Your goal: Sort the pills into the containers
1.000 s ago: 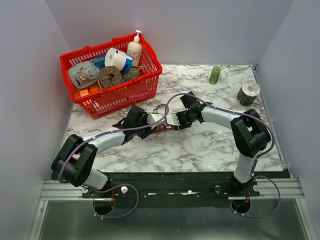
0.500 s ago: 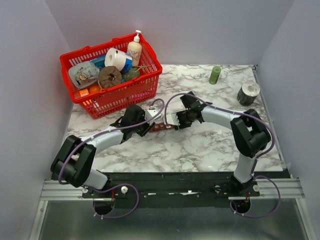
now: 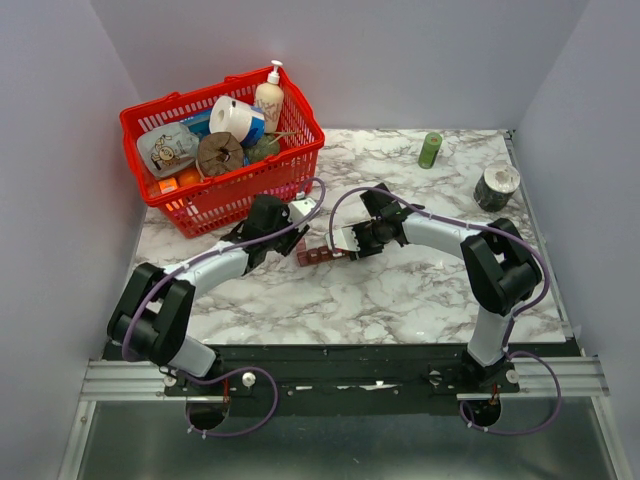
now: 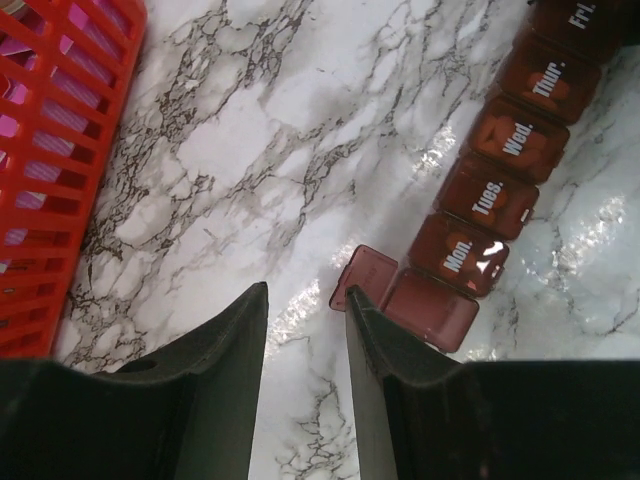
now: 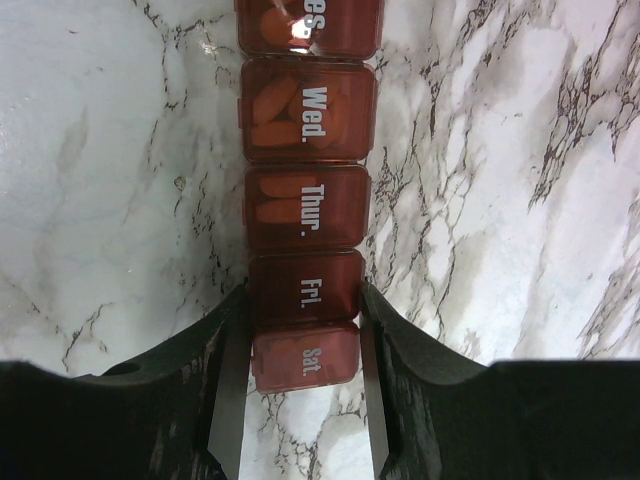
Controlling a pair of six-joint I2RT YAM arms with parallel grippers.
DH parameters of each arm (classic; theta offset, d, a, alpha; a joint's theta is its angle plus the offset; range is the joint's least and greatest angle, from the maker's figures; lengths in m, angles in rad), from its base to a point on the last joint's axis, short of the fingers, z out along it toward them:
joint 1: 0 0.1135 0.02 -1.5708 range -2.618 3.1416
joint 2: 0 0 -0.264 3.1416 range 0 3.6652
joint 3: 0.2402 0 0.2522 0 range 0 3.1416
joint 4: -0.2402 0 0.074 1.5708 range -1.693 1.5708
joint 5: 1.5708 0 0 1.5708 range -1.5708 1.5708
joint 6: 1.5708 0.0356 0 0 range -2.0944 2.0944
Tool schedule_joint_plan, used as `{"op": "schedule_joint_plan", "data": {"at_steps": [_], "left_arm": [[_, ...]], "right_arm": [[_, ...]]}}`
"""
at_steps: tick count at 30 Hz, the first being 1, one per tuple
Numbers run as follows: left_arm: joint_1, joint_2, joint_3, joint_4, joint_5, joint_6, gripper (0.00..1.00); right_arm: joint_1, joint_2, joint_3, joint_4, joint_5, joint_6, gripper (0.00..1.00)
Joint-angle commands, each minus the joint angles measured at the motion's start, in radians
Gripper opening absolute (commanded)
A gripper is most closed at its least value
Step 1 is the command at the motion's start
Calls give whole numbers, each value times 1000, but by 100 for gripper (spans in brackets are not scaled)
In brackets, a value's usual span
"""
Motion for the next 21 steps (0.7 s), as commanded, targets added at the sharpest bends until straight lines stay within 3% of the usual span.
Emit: {"op": "schedule_joint_plan", "data": {"at_steps": [1, 21], "left_arm": [[2, 53, 69, -26, -41, -21, 45], [2, 251, 200, -221, -61, -57, 47]], "right_arm": [[6, 50, -49, -88, 15, -12, 26], [6, 52, -47, -91, 16, -10, 25]]}}
